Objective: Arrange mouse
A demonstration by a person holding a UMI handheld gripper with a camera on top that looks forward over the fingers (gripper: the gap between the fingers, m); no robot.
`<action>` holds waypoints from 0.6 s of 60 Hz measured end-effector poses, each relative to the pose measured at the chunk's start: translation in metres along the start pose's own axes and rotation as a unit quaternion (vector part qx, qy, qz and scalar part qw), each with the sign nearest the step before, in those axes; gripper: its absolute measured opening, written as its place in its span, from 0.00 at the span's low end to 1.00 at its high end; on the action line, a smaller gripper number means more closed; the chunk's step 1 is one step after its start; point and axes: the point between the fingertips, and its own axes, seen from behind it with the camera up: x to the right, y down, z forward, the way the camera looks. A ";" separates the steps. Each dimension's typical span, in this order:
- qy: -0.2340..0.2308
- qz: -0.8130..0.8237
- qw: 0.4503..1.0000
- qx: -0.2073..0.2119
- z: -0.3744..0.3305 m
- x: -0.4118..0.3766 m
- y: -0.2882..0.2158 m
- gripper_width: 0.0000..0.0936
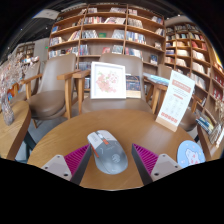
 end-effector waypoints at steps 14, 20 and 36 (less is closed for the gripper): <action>0.015 0.004 1.000 -0.020 0.033 0.015 -0.012 0.91; 0.013 0.006 1.000 -0.025 0.040 0.016 -0.015 0.89; -0.006 0.004 1.000 -0.030 0.025 0.016 -0.030 0.46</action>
